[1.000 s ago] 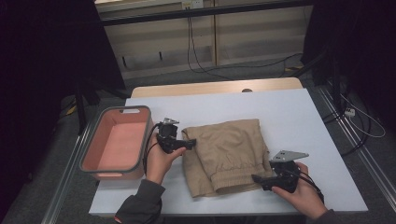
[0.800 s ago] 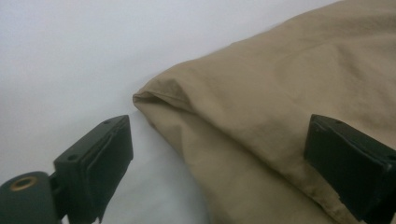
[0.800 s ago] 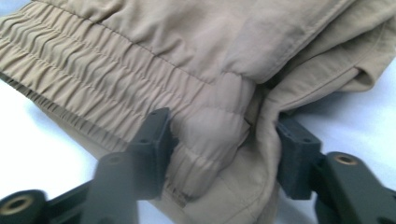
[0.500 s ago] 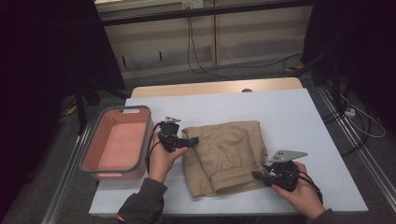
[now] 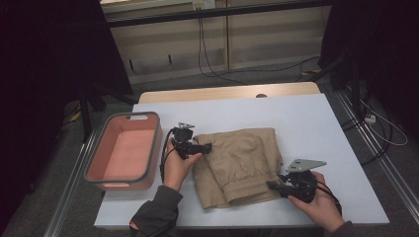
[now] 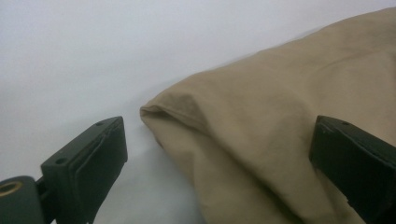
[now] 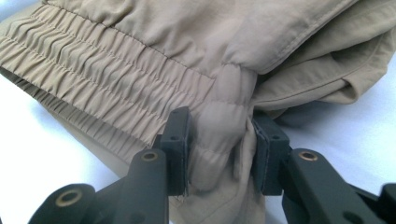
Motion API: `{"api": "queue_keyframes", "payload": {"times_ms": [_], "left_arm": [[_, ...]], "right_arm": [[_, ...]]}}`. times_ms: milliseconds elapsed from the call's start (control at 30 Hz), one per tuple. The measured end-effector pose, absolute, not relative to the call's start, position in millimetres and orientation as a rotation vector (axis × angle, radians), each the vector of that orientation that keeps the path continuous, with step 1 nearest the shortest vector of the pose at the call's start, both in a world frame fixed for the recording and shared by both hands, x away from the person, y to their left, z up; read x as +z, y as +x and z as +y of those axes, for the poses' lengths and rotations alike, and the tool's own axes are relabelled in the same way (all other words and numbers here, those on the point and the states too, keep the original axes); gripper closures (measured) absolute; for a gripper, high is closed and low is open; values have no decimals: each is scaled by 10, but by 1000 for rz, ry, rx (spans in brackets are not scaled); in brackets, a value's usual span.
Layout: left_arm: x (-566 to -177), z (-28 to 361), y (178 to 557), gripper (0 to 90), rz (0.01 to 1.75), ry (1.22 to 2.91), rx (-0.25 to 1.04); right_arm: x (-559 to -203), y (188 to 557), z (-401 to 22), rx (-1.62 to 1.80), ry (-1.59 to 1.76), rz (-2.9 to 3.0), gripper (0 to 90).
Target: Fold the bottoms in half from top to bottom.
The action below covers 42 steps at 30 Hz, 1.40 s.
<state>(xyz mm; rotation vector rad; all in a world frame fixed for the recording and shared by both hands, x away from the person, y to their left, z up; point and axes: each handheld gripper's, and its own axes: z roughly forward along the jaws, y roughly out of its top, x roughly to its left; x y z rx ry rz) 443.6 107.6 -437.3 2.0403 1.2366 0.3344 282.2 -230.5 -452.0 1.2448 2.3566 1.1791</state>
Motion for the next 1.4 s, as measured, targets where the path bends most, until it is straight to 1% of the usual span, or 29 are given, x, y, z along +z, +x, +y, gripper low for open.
{"api": "queue_keyframes", "payload": {"times_ms": [167,267,367,467,533,600,800,867,933,1000,1067,1100,1133,1267,1300,1400], "left_arm": [[-4496,1042,4461,44,1262,2065,312],[-4513,1021,4464,51,1249,2093,321],[-4530,985,4459,82,1248,2091,304],[-4532,953,4459,83,1246,2110,323],[-4533,941,4455,99,1245,2106,330],[-4514,938,4443,141,1228,2129,320],[-4475,906,4411,324,1230,2119,277],[-4467,901,4408,364,1238,2117,268],[-4460,892,4407,423,1235,2116,258],[-4451,887,4406,458,1236,2121,243],[-4435,876,4409,523,1235,2123,214],[-4438,863,4406,572,1243,2118,217],[-4435,855,4405,592,1241,2122,211],[-4406,845,4404,725,1252,2118,164],[-4395,846,4407,751,1251,2122,160],[-4319,848,4410,782,1264,2131,146]], "right_arm": [[-4522,2823,-2309,1183,1244,2358,627],[-4524,2822,-2311,1187,1245,2357,627],[-4528,2824,-2315,1192,1246,2356,626],[-4527,2826,-2316,1193,1247,2358,625],[-4526,2824,-2313,1190,1247,2357,625],[-4524,2824,-2309,1187,1250,2355,625],[-4518,2824,-2302,1180,1252,2357,626],[-4518,2823,-2300,1179,1250,2356,626],[-4518,2820,-2298,1179,1251,2354,626],[-4517,2821,-2298,1179,1249,2354,626],[-4517,2821,-2298,1179,1248,2355,626],[-4518,2819,-2297,1179,1247,2354,626],[-4518,2817,-2299,1178,1245,2354,627],[-4512,2812,-2295,1177,1245,2351,631],[-4507,2812,-2291,1175,1246,2347,636],[-4488,2800,-2280,1171,1245,2336,654]]}}
